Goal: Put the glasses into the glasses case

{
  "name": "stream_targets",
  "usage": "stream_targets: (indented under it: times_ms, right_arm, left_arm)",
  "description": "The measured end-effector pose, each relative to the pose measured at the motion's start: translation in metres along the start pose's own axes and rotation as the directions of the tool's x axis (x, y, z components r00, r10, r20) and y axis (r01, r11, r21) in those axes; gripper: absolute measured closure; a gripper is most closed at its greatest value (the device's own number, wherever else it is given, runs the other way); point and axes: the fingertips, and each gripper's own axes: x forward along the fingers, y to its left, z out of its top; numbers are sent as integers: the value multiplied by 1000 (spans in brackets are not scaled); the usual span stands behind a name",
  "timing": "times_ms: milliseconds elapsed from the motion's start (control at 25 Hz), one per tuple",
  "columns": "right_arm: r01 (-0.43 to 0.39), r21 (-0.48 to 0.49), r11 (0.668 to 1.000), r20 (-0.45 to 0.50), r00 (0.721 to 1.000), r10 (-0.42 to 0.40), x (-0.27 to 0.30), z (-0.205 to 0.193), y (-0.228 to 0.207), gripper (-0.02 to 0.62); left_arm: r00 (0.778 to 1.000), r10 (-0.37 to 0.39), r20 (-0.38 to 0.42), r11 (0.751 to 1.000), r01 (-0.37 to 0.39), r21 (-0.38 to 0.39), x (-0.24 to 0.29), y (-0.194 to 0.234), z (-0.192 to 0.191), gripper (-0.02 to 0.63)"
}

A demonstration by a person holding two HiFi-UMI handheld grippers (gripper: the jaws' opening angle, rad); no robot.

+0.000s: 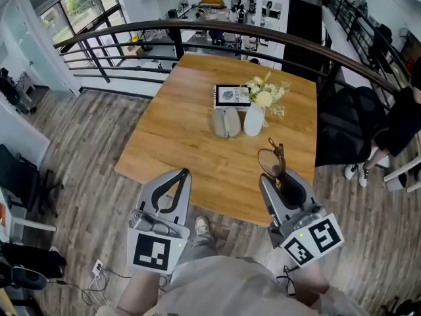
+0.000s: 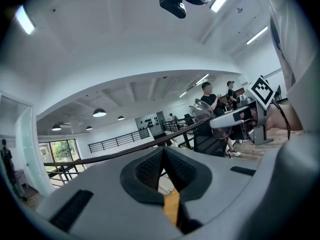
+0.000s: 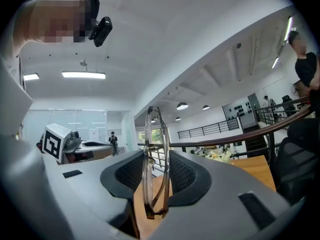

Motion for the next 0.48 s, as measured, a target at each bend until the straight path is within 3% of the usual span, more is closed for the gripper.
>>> stream_targets:
  times_ms: [480]
  right_arm:
    - [128, 9, 992, -31, 991, -128, 153, -9, -27, 445]
  left_arm:
    - [994, -107, -1, 994, 107, -21, 98, 128, -47, 591]
